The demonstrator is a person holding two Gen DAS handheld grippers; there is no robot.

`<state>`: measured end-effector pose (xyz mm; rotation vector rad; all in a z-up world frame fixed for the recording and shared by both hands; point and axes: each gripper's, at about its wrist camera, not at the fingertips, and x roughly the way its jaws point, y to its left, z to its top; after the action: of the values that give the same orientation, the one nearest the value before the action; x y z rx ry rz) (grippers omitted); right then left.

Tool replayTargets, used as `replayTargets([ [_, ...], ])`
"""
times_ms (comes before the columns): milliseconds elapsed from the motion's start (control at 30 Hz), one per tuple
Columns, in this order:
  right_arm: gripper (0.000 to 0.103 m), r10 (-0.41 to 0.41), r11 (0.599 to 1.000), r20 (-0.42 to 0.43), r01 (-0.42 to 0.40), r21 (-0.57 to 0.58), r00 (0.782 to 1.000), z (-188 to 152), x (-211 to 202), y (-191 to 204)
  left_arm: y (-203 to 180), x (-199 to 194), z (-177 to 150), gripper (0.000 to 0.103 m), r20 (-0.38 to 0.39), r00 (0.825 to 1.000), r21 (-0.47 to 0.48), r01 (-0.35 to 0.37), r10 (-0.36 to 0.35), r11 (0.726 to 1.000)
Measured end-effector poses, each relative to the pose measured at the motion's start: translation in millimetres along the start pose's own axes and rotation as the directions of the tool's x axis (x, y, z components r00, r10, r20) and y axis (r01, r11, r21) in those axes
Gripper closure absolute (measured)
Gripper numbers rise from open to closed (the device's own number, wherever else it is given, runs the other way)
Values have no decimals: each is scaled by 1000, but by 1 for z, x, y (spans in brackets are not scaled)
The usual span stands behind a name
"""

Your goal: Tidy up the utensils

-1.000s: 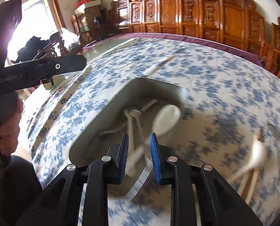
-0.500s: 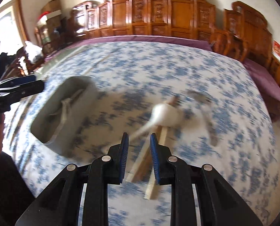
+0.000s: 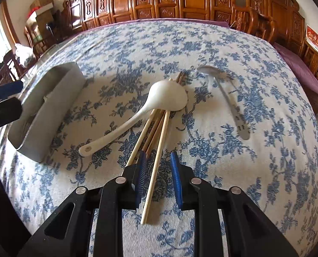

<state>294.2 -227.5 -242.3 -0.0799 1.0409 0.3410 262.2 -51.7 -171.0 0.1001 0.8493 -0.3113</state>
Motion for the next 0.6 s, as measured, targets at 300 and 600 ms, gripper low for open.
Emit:
replayTargets([
  [300, 96, -85, 996, -72, 84, -16, 994, -4, 9, -16, -16, 27, -10, 15, -71, 996, 12, 46, -45, 999],
  [600, 97, -100, 995, -45, 99, -16, 994, -12, 5, -31, -31, 63, 0, 27, -116, 991, 49, 77, -71, 996],
])
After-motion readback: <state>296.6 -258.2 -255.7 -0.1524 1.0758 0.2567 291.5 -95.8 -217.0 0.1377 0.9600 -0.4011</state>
